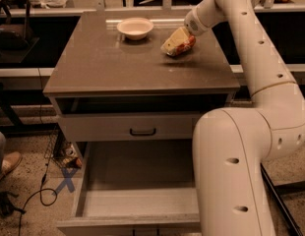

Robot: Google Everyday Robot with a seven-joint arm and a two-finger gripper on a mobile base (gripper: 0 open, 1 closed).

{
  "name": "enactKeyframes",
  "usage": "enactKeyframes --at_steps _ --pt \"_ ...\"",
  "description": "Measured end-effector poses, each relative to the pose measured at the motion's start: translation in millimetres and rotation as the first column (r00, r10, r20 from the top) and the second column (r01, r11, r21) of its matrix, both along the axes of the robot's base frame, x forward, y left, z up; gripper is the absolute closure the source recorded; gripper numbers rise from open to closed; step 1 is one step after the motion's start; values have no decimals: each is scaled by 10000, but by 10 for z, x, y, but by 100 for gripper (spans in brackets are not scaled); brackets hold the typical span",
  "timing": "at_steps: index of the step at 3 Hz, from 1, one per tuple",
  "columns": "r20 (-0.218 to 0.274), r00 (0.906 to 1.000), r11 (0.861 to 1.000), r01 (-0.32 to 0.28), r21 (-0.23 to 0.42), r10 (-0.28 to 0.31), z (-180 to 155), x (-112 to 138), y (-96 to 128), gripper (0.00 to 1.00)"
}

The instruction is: Place coke can into middle drawer

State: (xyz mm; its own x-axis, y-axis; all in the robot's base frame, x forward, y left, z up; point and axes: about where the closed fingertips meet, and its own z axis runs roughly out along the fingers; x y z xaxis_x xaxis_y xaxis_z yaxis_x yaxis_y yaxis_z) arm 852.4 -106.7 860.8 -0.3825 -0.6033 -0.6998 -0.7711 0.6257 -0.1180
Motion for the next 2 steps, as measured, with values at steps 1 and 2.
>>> enactKeyframes --at_steps 1,2 --pt "-337 9994 10000 -75 -32 74 -123 -25 82 2" --pt "-516 9986 10000 -76 -26 75 -197 -34 111 24"
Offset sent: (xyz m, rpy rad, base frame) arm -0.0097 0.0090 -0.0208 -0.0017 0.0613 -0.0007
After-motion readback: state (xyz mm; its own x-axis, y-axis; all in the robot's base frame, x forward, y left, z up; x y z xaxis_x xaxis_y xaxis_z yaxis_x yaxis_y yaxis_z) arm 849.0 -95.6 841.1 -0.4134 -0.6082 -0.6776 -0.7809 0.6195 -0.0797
